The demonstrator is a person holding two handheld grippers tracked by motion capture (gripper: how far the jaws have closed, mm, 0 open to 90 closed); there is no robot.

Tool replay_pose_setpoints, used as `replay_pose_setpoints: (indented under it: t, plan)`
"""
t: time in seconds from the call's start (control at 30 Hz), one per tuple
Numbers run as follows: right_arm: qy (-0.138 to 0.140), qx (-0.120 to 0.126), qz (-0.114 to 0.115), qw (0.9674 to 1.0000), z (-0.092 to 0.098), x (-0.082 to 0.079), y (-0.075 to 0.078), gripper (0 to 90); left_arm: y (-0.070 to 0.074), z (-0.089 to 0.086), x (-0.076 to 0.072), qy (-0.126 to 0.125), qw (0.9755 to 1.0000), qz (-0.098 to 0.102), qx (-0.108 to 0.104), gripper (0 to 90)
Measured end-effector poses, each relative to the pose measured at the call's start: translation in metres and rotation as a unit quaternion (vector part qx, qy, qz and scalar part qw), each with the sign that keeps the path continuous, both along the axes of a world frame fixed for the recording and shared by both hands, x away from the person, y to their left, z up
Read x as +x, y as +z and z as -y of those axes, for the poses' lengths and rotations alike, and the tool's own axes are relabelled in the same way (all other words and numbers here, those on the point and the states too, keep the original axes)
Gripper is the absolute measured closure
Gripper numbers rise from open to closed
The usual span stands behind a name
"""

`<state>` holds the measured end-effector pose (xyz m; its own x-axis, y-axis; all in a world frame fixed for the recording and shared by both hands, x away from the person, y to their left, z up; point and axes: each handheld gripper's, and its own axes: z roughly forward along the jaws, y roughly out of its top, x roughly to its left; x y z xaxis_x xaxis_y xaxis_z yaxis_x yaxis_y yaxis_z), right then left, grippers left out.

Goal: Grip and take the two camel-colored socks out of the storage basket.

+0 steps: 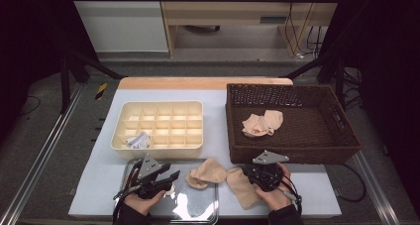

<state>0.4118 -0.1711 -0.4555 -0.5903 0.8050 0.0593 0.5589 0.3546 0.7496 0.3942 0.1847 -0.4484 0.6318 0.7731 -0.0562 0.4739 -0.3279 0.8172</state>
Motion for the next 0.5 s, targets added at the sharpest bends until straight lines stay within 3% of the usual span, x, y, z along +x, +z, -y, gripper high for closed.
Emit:
replay_pose_setpoints:
  t: [0.13,0.33,0.5]
  plan:
    - [0.033,0.015,0.025,0.9990,-0.015,-0.008,0.016,76.7,-0.001,0.002,-0.001,-0.002,1.0000,-0.001,0.001,55.8]
    - [0.091,0.030,0.010,0.9954,-0.052,-0.014,0.015,73.6,-0.003,0.005,-0.004,-0.008,0.9999,-0.004,0.007,56.2]
    - [0.119,0.018,0.002,0.9927,-0.073,-0.016,0.006,65.7,-0.004,0.005,-0.004,-0.008,0.9999,-0.006,0.010,59.2]
